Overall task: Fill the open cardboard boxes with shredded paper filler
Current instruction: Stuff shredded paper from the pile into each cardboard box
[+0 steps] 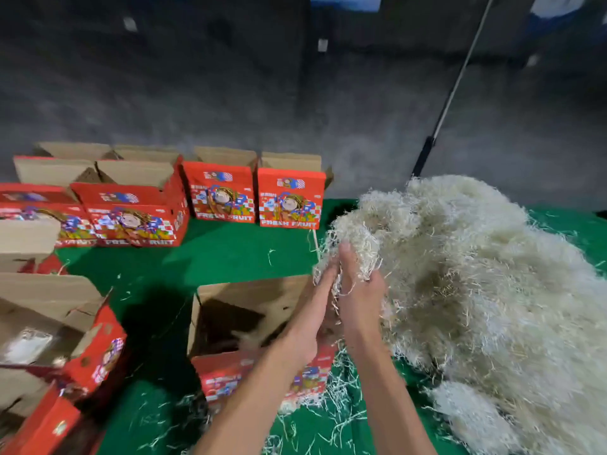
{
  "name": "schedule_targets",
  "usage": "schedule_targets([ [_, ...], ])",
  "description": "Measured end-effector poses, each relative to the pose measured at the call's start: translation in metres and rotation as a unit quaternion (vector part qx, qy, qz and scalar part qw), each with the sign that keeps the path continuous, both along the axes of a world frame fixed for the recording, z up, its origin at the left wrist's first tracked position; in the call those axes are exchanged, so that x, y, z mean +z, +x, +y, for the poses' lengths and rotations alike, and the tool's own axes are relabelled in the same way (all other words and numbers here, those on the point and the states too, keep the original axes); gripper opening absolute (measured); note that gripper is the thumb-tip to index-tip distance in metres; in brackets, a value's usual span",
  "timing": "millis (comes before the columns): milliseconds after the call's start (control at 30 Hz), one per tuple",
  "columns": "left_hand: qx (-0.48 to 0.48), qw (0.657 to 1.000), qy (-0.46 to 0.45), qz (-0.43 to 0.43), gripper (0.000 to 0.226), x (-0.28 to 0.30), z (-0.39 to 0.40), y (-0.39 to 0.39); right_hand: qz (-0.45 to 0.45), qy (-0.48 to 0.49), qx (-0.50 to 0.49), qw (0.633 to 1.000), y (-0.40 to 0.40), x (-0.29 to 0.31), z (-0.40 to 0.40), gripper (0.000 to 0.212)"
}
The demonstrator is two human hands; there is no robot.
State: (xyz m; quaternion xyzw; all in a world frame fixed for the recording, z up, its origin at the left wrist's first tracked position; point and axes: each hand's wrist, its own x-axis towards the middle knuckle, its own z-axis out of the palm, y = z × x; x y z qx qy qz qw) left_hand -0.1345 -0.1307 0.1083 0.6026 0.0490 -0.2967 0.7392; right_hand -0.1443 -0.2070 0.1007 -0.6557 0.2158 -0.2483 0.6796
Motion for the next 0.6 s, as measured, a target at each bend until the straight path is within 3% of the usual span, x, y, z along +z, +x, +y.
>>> schedule_targets([
  [100, 0.03, 0.999, -0.036, 0.001, 0.095, 0.014, 0.043, 0.023, -0.03, -0.076, 0.077, 0.994, 0.015, 0.023, 0.045, 0.064],
  [233, 0.101, 0.994, -0.035, -0.02, 0.133, 0.023, 0.096, 0.047, -0.029, -0.217, 0.101, 0.971, 0.04, 0.026, 0.086, 0.067],
  [333, 0.174, 0.984, -0.03, -0.034, 0.12, 0.011, 0.126, 0.064, -0.022, -0.24, 0.069, 0.968, 0.056, 0.016, 0.096, 0.05],
  [433, 0.231, 0.971, -0.066, -0.007, 0.083, -0.01, 0.145, 0.089, -0.037, -0.096, 0.022, 0.994, 0.066, 0.005, 0.101, 0.023],
  [500, 0.229, 0.97, -0.076, -0.006, 0.068, -0.02, 0.148, 0.098, 0.007, -0.168, 0.043, 0.985, 0.076, -0.005, 0.097, 0.021],
  [533, 0.213, 0.975, -0.067, -0.003, 0.065, -0.027, 0.145, 0.099, 0.066, -0.239, 0.101, 0.964, 0.08, -0.013, 0.093, 0.015],
  [567, 0.186, 0.982, -0.041, 0.0, 0.067, -0.035, 0.142, 0.097, 0.151, -0.322, 0.169, 0.919, 0.084, -0.023, 0.089, 0.009],
  [600, 0.153, 0.988, 0.0, 0.006, 0.072, -0.046, 0.137, 0.093, 0.242, -0.407, 0.216, 0.854, 0.082, -0.034, 0.087, 0.016],
])
